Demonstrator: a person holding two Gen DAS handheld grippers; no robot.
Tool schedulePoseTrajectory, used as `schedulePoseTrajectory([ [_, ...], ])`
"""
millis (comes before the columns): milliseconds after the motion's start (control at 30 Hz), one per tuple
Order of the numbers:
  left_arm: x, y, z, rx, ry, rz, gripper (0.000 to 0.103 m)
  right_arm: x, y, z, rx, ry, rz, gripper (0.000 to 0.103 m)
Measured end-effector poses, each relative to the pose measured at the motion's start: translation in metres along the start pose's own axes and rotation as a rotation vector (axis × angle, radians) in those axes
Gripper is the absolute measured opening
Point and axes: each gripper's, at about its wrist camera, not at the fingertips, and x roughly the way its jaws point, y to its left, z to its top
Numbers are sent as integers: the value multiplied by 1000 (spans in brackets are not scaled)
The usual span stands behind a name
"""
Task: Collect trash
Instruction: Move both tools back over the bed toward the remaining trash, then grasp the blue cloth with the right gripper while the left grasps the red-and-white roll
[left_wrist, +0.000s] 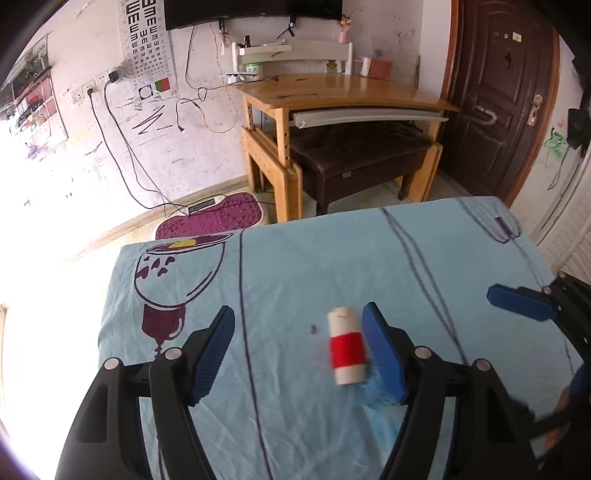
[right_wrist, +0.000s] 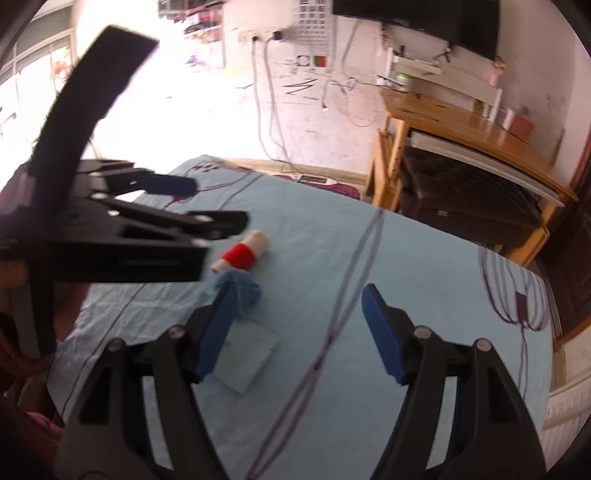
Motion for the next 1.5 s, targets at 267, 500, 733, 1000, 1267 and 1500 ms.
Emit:
schedulePoseTrajectory([
  [267,28,3,5,-13,34,28,68,11,7,-2,-20,32,7,67],
  [500,31,-12,11,45,-19,83,70,17,10,-3,-27,44,13,67],
  [733,47,8,11,-4,48,94,70,23,14,-6,-32,58,25,67],
  [1000,60,26,10,-55,106,50,70,32,18,7,-40,54,47,67],
  [1267,60,36,8,-112,101,27,70,49,27,11,-87,82,36,47],
  [1500,56,54,9,-181,105,-42,70,53,24,12,-53,78,63,27],
])
